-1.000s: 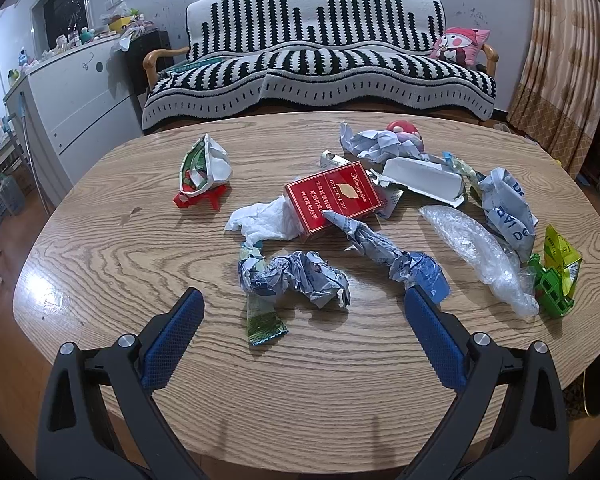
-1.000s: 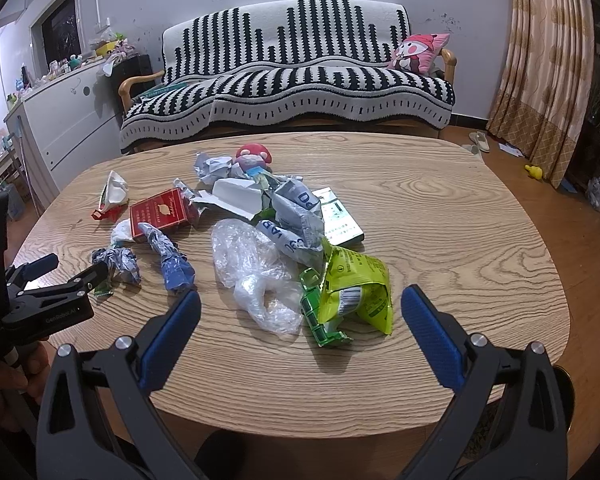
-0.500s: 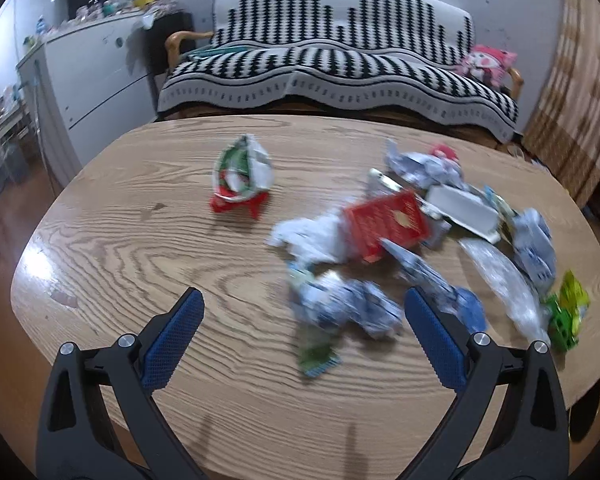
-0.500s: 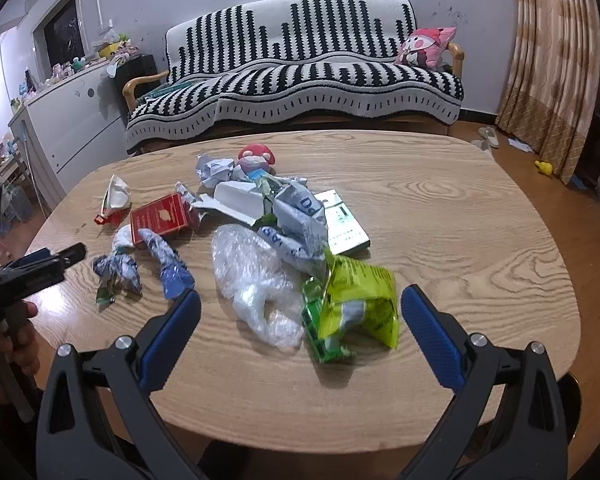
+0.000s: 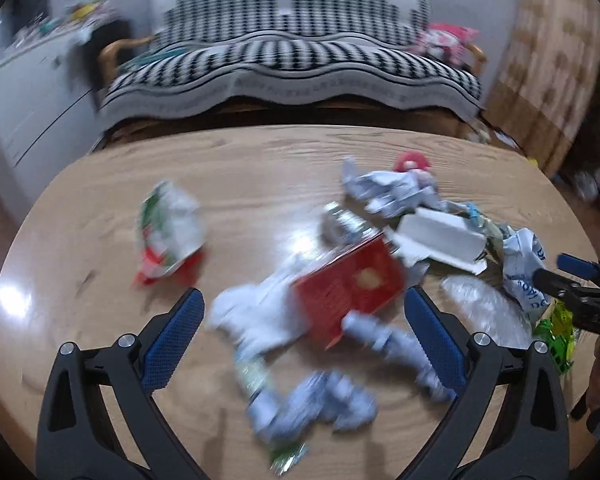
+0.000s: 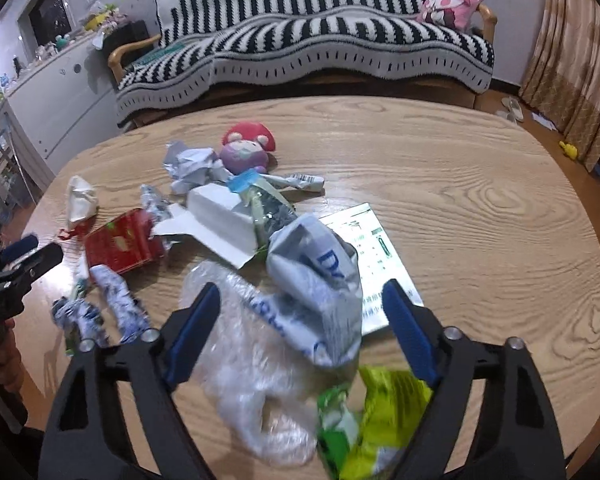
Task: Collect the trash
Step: 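Grasp the red cigarette box with the left tool while the right tool grasps the white-blue bag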
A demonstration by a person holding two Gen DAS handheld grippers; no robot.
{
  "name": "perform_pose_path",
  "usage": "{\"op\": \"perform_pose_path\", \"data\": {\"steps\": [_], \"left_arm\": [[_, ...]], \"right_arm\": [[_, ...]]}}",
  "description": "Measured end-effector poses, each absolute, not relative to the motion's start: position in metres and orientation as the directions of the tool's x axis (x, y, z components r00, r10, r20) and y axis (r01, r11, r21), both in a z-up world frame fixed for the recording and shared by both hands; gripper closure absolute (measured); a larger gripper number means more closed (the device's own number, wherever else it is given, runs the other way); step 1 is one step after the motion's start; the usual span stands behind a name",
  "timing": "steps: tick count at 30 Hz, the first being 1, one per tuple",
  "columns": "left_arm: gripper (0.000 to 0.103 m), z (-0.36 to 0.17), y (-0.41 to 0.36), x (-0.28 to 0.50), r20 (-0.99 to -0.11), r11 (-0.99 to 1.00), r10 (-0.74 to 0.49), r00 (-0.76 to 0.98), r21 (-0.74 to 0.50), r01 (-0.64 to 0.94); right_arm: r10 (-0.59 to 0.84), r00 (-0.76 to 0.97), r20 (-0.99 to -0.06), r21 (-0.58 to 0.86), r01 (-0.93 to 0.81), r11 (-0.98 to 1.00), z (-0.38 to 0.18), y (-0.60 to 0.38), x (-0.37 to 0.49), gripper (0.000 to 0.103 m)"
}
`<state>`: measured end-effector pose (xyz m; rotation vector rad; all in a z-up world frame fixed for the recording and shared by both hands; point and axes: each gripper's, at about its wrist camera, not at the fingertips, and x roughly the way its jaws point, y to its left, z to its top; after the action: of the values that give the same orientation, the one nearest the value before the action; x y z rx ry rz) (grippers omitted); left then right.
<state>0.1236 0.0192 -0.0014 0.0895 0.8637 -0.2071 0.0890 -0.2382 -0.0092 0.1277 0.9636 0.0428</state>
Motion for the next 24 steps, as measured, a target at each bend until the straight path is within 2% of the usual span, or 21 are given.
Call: {"op": "perform_pose_path", "data": {"steps": [3,5,7,8,11,17,24], "left_arm": [[0.005,-0.014,-0.002,0.140,-0.774,0.959,-0.147,0.616,0.041,0.280],[0.005,-0.026,-0.013,0.146,-0.786,0.948,-0.135,0.604,0.076,0.310],[0.005,-0.034,-0.018,0.151,-0.796,0.942,-0.124,0.592,0.094,0.323],[0.005,-0.037,-0.021,0.151,-0.798,0.936,-0.124,0.590,0.104,0.336],[0.005,-0.044,-0.028,0.151,-0.794,0.919,-0.090,0.601,0.167,0.358],[0.005,-0.048,-0.037,0.143,-0.763,0.878,-0.036,0.646,0.285,0.385],[0.005,-0.054,-0.051,0.136,-0.777,0.814,-0.073,0.625,0.316,0.487]], "right_arm": [[0.076,0.555,-0.829,0.102,0.016,0.995,-0.020,-0.236,0.100,0.025],[0.070,0.535,-0.842,0.091,0.013,0.996,-0.028,-0.235,0.107,0.035],[0.074,0.527,-0.847,0.093,0.009,0.996,-0.032,-0.234,0.112,0.039],[0.063,0.526,-0.848,0.077,0.004,0.997,-0.033,-0.232,0.112,0.052],[0.082,0.523,-0.849,0.090,-0.010,0.996,-0.034,-0.231,0.113,0.061],[0.106,0.560,-0.822,0.119,-0.013,0.993,-0.018,-0.231,0.105,0.064],[0.133,0.571,-0.810,0.143,-0.027,0.989,-0.004,-0.226,0.096,0.064]]}}
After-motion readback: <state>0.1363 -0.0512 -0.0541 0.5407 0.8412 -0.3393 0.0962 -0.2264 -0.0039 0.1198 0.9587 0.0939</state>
